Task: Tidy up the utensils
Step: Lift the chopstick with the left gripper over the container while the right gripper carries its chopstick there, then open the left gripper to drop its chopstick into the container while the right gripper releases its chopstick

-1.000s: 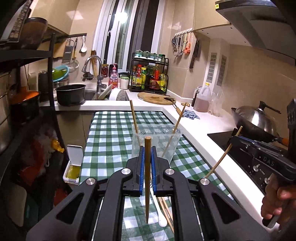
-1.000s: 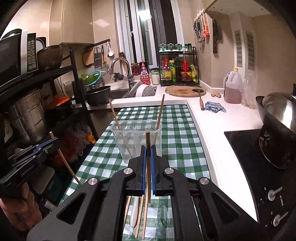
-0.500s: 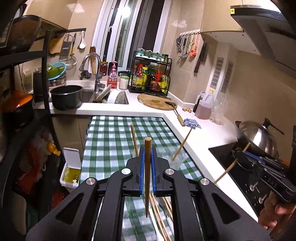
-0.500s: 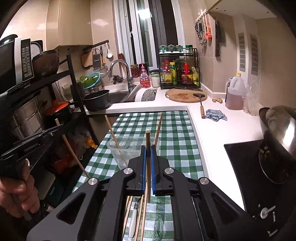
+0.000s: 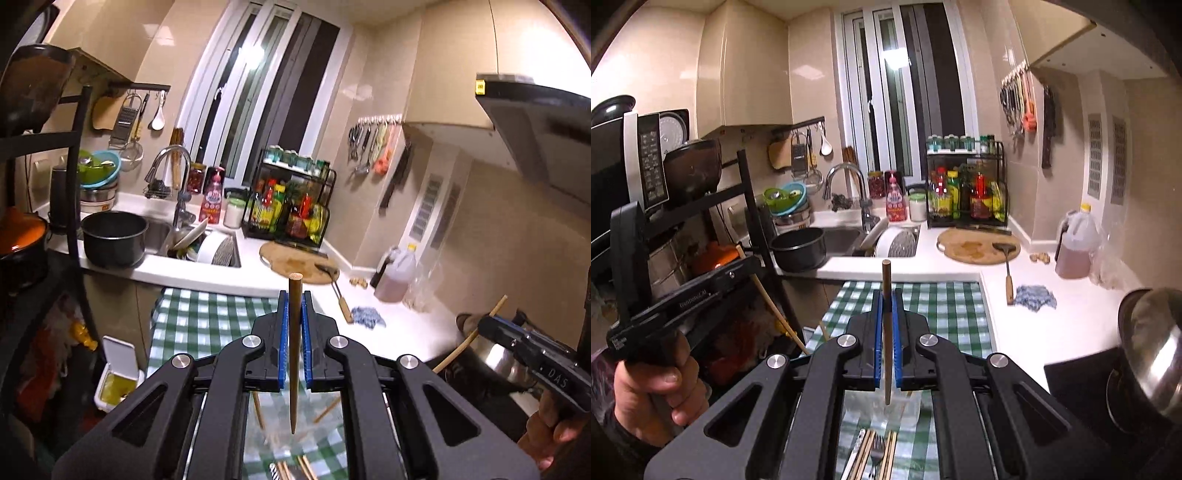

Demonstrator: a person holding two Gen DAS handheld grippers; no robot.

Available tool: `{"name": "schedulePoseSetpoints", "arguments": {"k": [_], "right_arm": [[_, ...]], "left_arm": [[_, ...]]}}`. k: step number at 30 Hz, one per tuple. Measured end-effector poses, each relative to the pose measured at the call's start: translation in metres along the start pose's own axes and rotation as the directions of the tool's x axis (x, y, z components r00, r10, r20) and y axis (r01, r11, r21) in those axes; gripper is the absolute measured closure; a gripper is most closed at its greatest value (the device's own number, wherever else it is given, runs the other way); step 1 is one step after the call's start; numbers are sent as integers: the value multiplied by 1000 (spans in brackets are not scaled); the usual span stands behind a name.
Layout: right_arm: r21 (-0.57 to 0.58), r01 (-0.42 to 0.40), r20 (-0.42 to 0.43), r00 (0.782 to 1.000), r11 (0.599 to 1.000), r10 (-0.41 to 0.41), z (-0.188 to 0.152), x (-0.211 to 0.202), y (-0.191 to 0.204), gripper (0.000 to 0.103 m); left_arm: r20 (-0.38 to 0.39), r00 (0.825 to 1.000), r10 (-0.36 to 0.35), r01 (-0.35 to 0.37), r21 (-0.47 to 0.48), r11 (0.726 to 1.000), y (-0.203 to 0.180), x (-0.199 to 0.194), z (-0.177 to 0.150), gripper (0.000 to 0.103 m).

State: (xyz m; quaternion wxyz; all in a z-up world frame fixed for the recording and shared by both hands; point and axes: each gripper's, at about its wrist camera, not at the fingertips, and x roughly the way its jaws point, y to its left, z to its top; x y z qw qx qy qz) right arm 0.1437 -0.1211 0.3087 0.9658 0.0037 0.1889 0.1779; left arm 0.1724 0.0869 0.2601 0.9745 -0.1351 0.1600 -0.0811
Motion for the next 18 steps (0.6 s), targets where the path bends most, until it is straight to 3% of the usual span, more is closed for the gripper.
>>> {"name": "schedulePoseSetpoints", "arguments": {"k": [6, 18], "right_arm": [[-10, 12, -6, 1000, 1000, -12, 7, 32, 2, 98], [35, 10, -130, 991, 999, -5, -47, 101, -11, 98]], "left_arm": [[-9, 1000, 4, -5, -20, 1000, 15, 27, -6, 96], [-136, 990, 48, -44, 38, 998, 31, 73, -45, 96]]}}
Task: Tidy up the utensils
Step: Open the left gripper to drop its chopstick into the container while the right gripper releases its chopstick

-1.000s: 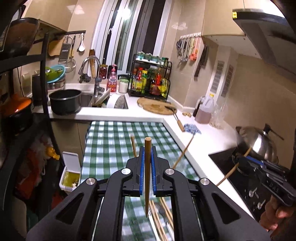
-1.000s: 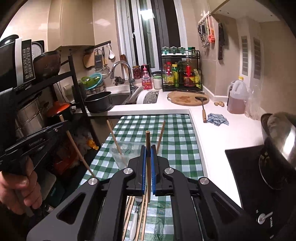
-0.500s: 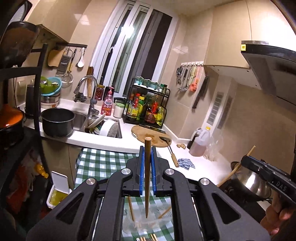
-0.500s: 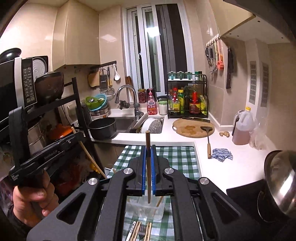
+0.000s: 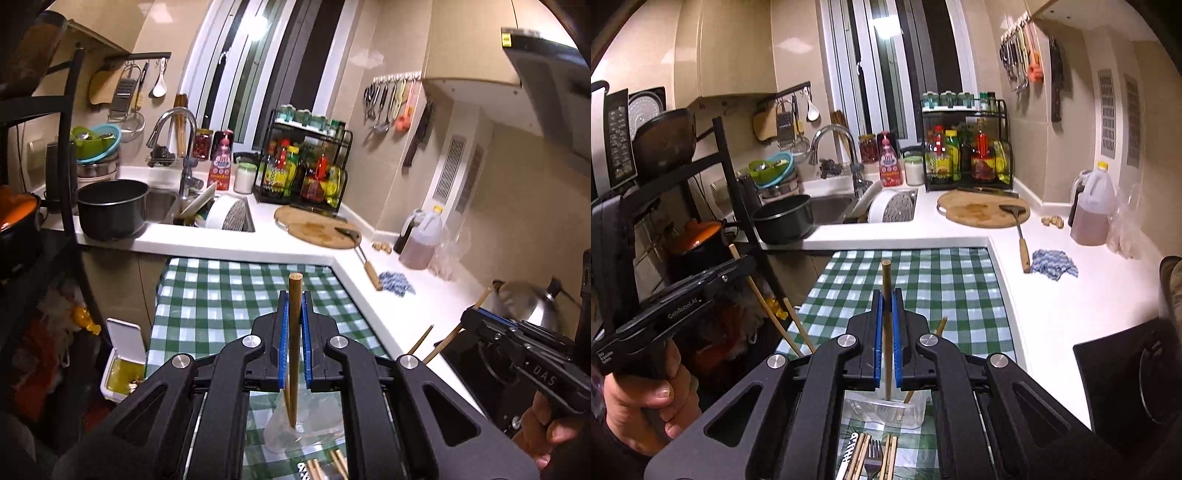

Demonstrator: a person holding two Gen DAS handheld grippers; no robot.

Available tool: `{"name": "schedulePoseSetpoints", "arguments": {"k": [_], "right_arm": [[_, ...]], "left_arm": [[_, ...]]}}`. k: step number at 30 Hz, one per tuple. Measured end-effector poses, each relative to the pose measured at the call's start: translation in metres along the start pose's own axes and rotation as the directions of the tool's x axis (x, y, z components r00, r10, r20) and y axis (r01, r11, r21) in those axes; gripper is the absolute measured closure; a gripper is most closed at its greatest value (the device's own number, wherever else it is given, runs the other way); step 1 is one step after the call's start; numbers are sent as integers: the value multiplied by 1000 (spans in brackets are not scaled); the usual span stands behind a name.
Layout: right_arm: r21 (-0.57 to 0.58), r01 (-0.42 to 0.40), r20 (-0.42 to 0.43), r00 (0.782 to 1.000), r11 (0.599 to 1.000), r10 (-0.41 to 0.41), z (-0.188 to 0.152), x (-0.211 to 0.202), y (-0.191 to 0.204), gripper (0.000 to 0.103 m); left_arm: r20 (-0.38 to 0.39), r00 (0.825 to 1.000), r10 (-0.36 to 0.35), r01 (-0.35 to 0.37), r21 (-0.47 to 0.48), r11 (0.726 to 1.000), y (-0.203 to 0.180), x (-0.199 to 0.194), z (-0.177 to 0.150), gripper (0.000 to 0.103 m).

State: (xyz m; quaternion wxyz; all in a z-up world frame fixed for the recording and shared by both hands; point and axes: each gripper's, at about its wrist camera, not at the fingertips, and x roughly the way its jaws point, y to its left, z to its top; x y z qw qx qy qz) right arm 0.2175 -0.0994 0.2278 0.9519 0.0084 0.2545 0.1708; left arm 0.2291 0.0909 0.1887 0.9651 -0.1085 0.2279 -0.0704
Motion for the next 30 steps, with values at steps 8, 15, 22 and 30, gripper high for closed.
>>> {"name": "schedulePoseSetpoints", "arguments": {"k": [8, 15, 22, 30], "right_arm": [[-24, 9, -57, 998, 1000, -10, -28, 29, 5, 98], [-40, 18, -88, 996, 999, -21, -39, 41, 7, 98], [-63, 46, -100, 994, 997, -52, -39, 40, 10, 88], [-52, 125, -3, 992, 991, -125, -21, -4, 4, 74]], "left_arm": [[-41, 999, 11, -10, 26, 1000, -4, 15, -15, 96], [-70, 997, 13, -10, 43, 999, -6, 22, -22, 96], [-63, 998, 20, -17, 41, 999, -6, 17, -20, 74], [71, 997, 8, -11, 34, 999, -11, -28, -6, 70]]}}
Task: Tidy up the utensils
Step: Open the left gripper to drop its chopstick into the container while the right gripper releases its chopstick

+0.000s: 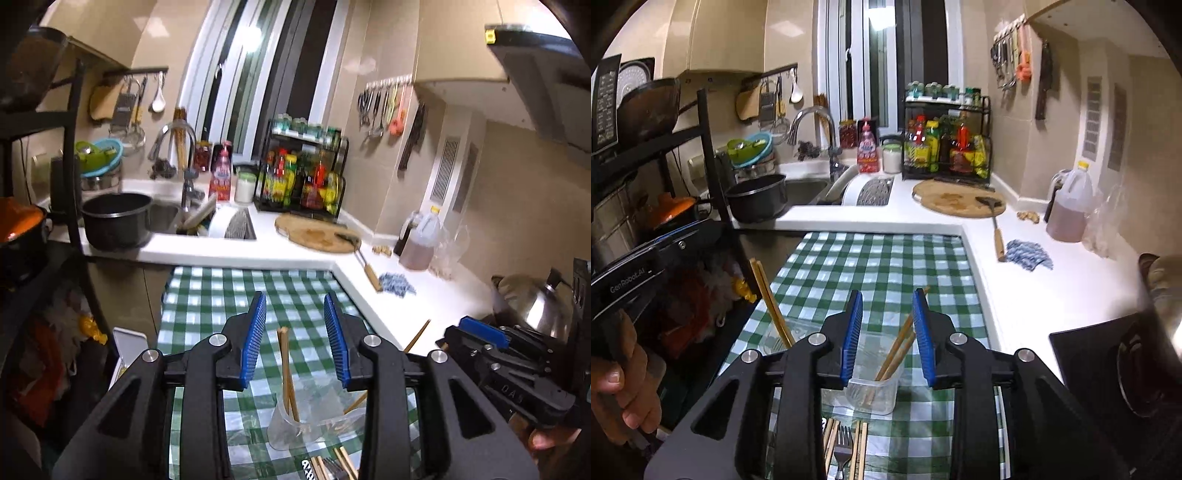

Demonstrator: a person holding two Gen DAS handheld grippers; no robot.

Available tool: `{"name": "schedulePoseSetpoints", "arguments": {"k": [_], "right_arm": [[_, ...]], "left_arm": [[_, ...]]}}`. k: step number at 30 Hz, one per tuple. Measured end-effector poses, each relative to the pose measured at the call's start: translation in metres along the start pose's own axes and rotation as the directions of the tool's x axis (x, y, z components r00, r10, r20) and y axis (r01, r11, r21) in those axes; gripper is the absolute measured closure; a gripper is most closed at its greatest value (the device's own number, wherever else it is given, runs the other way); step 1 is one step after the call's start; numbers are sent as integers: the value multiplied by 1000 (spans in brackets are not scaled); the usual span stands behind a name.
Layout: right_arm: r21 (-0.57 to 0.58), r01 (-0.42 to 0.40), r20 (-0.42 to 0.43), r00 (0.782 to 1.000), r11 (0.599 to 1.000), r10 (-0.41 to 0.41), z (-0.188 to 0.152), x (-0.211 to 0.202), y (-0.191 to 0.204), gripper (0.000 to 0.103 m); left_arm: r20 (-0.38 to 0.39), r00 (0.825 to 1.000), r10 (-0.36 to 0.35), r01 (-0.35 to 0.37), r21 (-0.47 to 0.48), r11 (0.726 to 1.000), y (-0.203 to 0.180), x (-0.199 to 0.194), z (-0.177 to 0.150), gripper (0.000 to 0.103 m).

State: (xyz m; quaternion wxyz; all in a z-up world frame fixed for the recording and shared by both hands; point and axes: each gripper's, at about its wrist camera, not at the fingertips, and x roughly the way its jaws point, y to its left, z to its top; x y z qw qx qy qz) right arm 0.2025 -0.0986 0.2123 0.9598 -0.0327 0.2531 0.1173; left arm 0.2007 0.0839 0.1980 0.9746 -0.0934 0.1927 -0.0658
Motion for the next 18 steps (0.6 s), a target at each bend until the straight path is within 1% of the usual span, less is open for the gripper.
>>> {"name": "schedulePoseSetpoints", "arguments": {"k": [5, 8, 13, 15, 17, 18], "right_arm": [[-15, 6, 86, 996, 1000, -5, 4, -43, -4, 74], [-16, -13, 120, 993, 1000, 15, 1, -67, -5, 74], [-23, -51, 171, 984, 998, 54, -18, -104, -6, 74], [-26, -74, 175, 981, 997, 77, -28, -112, -7, 74], [-28, -88, 179, 979, 996, 92, -42, -119, -7, 78], [-30, -98, 177, 979, 995, 102, -48, -120, -7, 85]], "left_arm": [[52, 999, 10, -11, 25, 1000, -7, -30, 0, 70], [68, 998, 19, -22, 44, 999, -11, -47, -4, 70], [71, 997, 40, -45, 68, 997, -22, -78, -24, 70], [61, 997, 46, -50, 69, 996, -25, -90, -39, 71], [52, 997, 54, -57, 69, 996, -25, -99, -55, 71], [46, 997, 58, -61, 69, 996, -26, -102, -64, 73]]}}
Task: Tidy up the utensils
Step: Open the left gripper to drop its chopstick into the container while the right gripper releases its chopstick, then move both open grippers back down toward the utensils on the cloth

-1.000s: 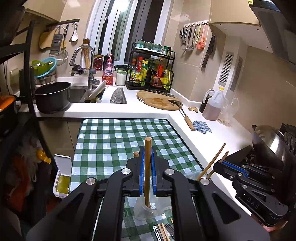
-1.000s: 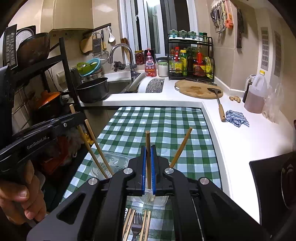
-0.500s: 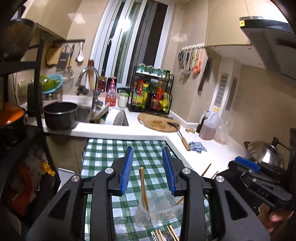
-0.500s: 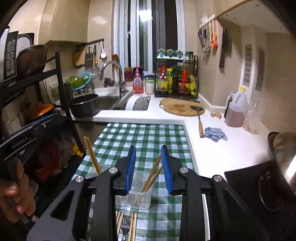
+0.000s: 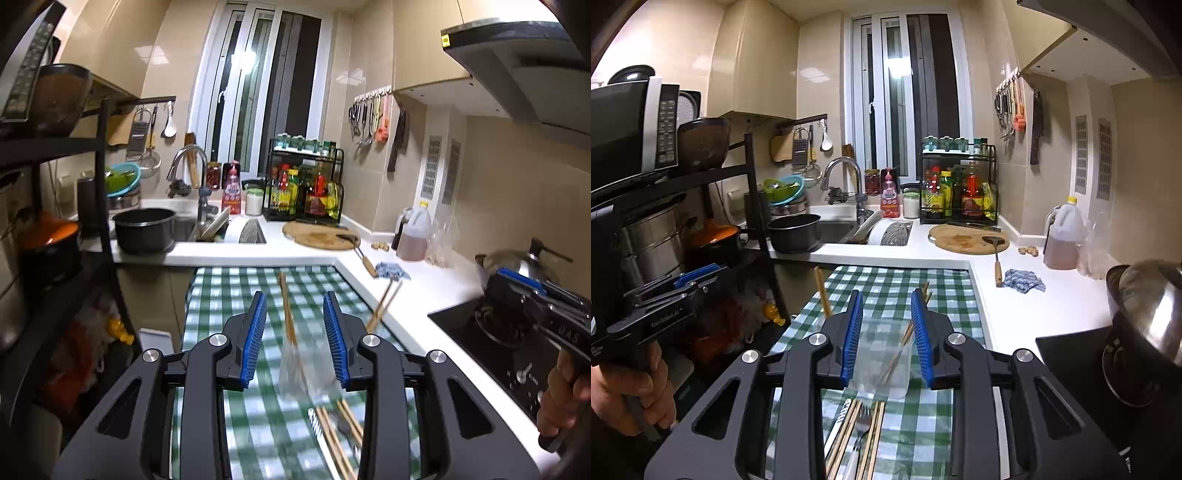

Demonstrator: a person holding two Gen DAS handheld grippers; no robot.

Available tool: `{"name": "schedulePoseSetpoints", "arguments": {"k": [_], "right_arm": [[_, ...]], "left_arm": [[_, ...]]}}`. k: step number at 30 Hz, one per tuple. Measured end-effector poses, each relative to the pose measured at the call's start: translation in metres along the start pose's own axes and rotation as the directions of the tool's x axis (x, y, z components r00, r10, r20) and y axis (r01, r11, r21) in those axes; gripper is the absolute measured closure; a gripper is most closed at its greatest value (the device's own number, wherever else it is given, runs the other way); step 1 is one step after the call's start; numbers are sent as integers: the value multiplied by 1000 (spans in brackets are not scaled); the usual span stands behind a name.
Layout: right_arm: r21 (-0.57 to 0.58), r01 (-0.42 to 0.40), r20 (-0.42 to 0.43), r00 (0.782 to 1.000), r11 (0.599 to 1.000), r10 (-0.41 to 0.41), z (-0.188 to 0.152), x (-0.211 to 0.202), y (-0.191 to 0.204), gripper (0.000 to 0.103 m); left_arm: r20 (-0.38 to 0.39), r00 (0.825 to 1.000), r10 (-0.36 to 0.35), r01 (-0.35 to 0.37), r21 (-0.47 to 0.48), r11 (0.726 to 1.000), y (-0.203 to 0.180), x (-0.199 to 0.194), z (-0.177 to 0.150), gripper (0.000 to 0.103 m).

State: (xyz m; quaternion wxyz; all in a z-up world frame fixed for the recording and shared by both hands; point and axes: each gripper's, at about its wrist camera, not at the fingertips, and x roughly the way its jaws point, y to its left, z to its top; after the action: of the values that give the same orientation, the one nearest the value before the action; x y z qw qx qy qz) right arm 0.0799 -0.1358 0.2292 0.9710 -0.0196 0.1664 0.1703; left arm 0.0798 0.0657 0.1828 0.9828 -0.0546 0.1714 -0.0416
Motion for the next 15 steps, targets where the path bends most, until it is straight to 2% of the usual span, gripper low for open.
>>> {"name": "schedulePoseSetpoints", "arguments": {"k": [3, 5, 10, 15], "right_arm": [[10, -23, -15, 1000, 1000, 24, -24, -5, 0, 98], [26, -26, -19, 999, 999, 26, -41, -8, -2, 100], [96, -26, -57, 998, 995, 31, -86, -12, -13, 101], [102, -36, -131, 990, 994, 49, -133, -6, -13, 101]], "left_arm": [[-18, 1000, 8, -8, 3, 1000, -2, -9, -21, 76], [-27, 999, 23, -22, 10, 1000, -4, -13, -40, 80], [-46, 998, 31, -31, 8, 999, -8, -18, -81, 84], [-90, 996, 23, -22, 15, 1000, -14, -9, -123, 86]]}}
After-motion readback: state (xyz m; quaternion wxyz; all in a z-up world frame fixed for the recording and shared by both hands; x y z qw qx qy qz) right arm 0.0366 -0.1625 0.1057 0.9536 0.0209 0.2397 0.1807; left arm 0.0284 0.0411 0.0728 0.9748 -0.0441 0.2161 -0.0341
